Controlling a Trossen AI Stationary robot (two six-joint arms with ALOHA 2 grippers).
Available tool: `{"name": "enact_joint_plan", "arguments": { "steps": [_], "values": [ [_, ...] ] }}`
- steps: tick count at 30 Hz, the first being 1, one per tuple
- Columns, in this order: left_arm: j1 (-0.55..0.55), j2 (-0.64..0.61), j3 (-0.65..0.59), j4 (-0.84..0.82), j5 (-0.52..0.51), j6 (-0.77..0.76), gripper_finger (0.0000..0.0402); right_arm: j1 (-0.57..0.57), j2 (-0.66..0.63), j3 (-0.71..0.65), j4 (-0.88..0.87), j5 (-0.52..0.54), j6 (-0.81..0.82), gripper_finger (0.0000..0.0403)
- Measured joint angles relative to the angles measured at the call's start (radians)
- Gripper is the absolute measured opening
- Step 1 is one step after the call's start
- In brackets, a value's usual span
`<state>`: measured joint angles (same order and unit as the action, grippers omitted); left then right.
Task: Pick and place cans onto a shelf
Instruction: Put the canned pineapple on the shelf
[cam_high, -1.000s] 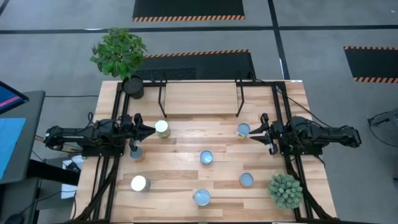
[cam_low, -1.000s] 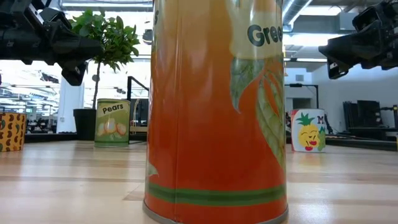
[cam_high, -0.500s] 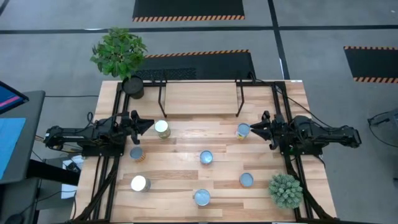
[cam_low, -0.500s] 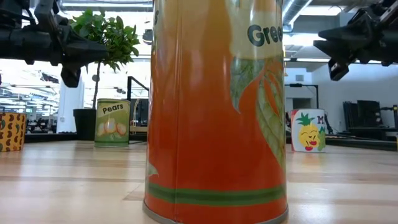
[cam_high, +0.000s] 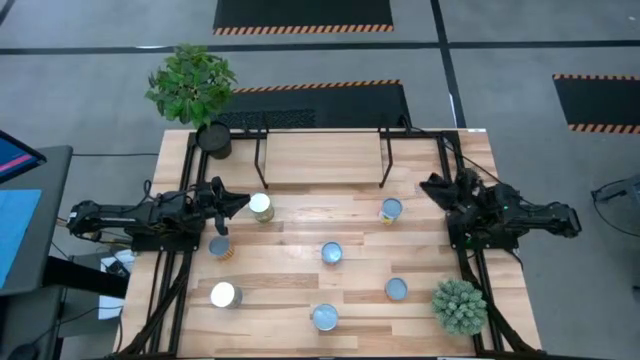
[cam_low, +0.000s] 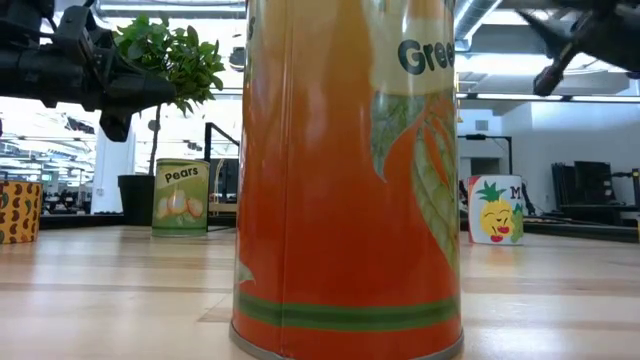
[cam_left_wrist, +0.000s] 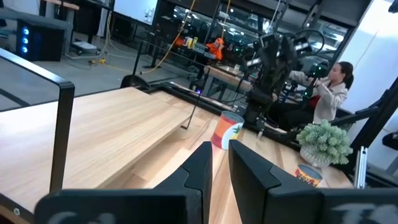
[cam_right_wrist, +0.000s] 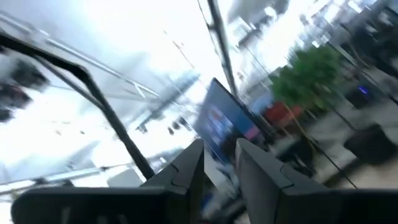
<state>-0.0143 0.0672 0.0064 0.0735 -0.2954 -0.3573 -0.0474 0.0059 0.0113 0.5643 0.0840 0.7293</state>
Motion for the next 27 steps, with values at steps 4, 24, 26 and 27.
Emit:
{"name": "enact_joint_plan", "arguments": {
  "steps": [4,24,26,27],
  "values": [
    [0.000,0.005,0.000,0.000,-0.003,0.003,0.0043,0.019,0.010,0.081,0.026,-0.013,-0.074,0.0118],
    [0.000,0.005,0.000,0.001,-0.025,0.005,0.0043,0.045,0.686,0.800,-1.000,-0.006,-0.210,0.0118],
    [0.000,0.005,0.000,0.002,-0.025,0.013,0.0043,0.051,0.734,0.840,-1.084,-0.008,-0.210,0.0118],
    [0.000,0.005,0.000,0.002,-0.025,0.016,0.0043,0.056,0.757,0.860,-1.129,-0.010,-0.215,0.0118]
  ]
}}
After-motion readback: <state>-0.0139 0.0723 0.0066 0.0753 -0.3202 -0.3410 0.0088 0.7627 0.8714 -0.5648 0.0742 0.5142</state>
